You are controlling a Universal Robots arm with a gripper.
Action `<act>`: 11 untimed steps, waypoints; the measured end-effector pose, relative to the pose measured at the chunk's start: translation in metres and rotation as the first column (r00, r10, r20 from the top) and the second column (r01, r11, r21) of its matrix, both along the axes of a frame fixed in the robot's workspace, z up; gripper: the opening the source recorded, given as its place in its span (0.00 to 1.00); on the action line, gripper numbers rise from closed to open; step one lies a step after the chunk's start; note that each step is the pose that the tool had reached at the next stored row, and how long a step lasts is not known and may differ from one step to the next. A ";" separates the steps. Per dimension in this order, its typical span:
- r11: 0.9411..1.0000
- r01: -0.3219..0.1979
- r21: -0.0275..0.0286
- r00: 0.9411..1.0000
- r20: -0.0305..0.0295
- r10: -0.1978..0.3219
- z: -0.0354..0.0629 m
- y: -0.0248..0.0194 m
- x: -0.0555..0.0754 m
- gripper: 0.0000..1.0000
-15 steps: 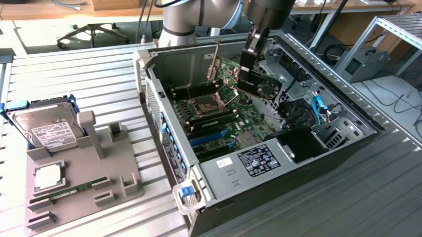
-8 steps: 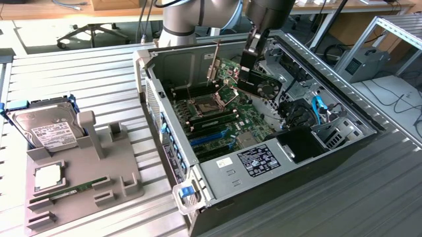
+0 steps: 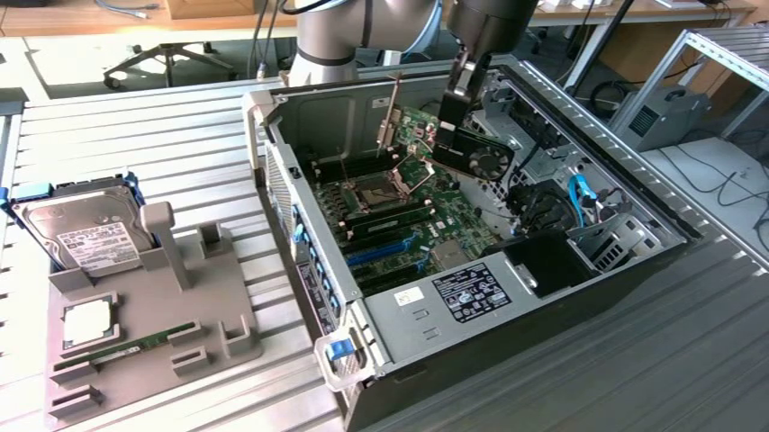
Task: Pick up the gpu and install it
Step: 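Insert the gpu into the slot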
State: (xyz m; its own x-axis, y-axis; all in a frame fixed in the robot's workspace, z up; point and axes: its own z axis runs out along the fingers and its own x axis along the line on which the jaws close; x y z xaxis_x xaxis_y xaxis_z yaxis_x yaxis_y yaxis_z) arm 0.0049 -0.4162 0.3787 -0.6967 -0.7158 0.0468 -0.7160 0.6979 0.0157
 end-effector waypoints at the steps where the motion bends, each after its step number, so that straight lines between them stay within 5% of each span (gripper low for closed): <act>1: 1.000 -0.002 0.000 1.000 0.000 0.002 0.0000 0.0000 0.000 0.27; 11: 1.000 -0.021 0.000 1.000 0.000 0.021 0.0000 0.0000 0.000 0.27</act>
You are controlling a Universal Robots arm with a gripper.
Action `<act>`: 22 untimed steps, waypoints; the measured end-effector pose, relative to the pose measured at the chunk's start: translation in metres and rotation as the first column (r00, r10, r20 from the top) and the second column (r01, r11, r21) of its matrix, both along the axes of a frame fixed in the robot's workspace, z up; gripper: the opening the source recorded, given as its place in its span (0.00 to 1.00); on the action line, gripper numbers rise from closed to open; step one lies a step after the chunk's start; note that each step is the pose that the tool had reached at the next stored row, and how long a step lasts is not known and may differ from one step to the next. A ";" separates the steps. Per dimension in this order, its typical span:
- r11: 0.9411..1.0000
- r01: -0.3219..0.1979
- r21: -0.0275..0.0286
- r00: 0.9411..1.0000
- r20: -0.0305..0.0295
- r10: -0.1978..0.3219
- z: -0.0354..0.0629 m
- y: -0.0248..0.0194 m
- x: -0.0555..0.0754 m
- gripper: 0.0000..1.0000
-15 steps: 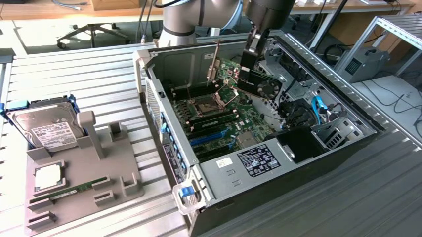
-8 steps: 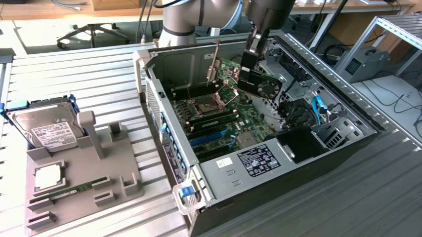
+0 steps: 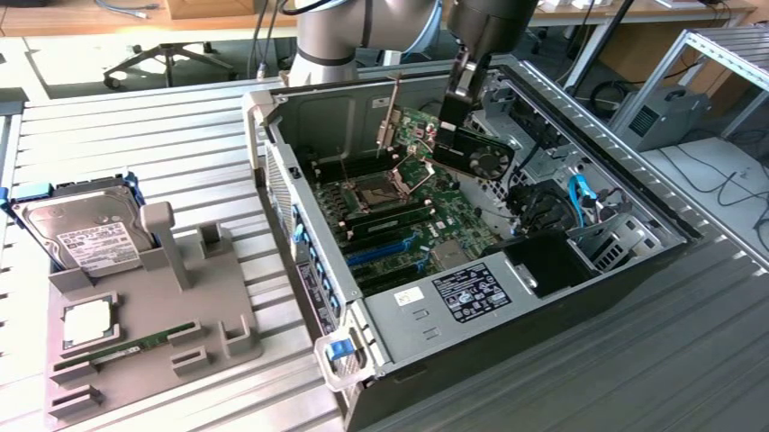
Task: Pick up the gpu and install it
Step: 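Insert the gpu into the slot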
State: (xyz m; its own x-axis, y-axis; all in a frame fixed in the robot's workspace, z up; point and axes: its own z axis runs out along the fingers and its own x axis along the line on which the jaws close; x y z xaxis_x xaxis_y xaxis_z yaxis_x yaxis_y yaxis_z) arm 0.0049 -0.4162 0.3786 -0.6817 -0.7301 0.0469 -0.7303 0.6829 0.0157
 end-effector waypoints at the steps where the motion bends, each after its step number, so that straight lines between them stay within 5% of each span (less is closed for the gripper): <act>1: 1.000 -0.003 0.000 1.000 0.000 0.003 0.0000 0.0000 0.000 0.27; 22: 0.999 -0.053 0.000 0.999 0.000 0.053 0.0000 0.0000 0.000 0.27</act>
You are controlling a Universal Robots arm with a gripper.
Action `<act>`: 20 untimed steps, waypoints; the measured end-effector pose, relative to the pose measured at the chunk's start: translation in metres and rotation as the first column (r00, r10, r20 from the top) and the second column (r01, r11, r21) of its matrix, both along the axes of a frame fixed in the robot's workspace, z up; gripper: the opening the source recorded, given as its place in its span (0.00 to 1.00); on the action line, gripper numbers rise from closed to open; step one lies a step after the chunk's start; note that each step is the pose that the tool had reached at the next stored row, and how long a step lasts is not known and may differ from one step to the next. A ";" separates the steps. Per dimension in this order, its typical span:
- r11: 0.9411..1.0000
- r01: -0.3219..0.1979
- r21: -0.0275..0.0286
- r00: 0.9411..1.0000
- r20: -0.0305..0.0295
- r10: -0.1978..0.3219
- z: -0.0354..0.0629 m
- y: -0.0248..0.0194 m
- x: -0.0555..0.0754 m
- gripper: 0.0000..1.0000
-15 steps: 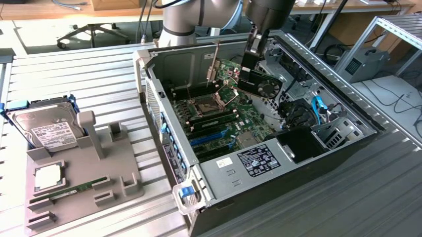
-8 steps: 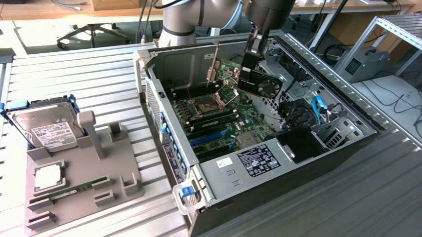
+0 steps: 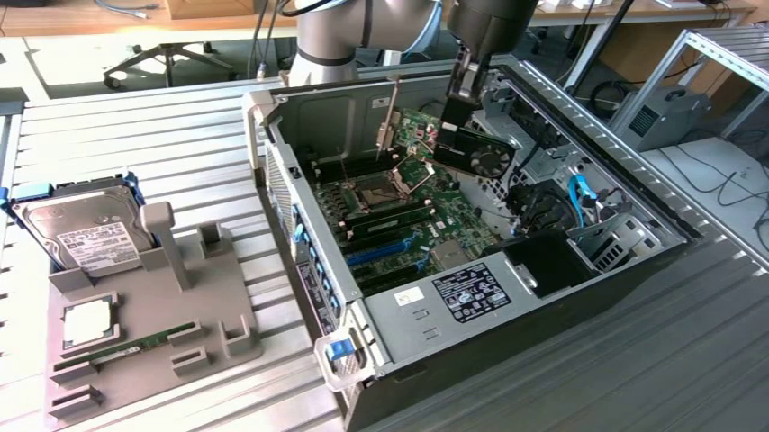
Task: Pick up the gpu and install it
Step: 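Insert the gpu into the slot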
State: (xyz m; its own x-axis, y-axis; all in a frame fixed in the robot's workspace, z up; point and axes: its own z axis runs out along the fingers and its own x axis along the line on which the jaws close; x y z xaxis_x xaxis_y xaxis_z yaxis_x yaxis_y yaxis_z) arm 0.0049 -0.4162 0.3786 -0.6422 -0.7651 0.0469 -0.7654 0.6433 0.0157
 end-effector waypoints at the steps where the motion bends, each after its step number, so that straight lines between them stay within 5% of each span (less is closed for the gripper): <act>1: 1.000 -0.003 0.000 1.000 0.000 0.003 0.0000 0.0000 0.000 0.27; 20: 0.998 -0.057 0.000 0.998 0.000 0.057 -0.0001 0.0000 0.000 0.27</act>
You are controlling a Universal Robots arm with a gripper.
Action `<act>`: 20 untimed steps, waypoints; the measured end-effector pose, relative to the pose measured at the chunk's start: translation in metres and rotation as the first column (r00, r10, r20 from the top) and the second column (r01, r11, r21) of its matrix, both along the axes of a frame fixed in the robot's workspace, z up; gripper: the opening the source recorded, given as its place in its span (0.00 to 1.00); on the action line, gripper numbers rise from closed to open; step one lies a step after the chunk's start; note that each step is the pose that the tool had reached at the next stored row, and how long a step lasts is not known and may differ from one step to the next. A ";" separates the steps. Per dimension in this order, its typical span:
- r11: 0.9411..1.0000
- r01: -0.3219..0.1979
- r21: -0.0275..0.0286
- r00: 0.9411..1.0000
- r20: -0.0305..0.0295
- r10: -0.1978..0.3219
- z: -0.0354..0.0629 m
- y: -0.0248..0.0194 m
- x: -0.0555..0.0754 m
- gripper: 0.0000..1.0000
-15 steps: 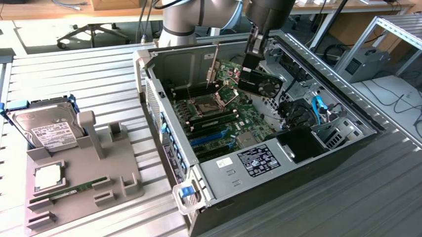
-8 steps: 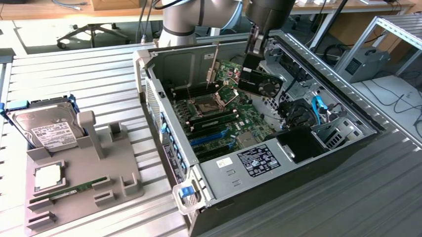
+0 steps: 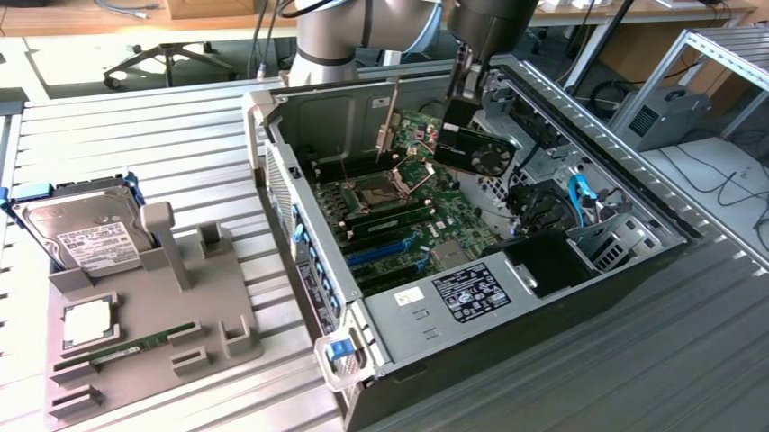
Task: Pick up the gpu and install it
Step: 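Insert the gpu into the slot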
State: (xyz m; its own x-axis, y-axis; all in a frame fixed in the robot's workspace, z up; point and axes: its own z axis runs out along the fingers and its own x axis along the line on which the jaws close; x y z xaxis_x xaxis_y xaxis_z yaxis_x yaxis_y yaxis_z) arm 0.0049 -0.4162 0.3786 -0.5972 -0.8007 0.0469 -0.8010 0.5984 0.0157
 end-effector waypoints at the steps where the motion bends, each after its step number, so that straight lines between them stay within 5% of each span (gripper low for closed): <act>1: 1.000 -0.003 0.000 1.000 0.000 0.003 0.0000 0.0000 0.000 0.27; 20: 0.998 -0.055 0.000 0.998 0.000 0.055 -0.0001 0.0000 0.000 0.27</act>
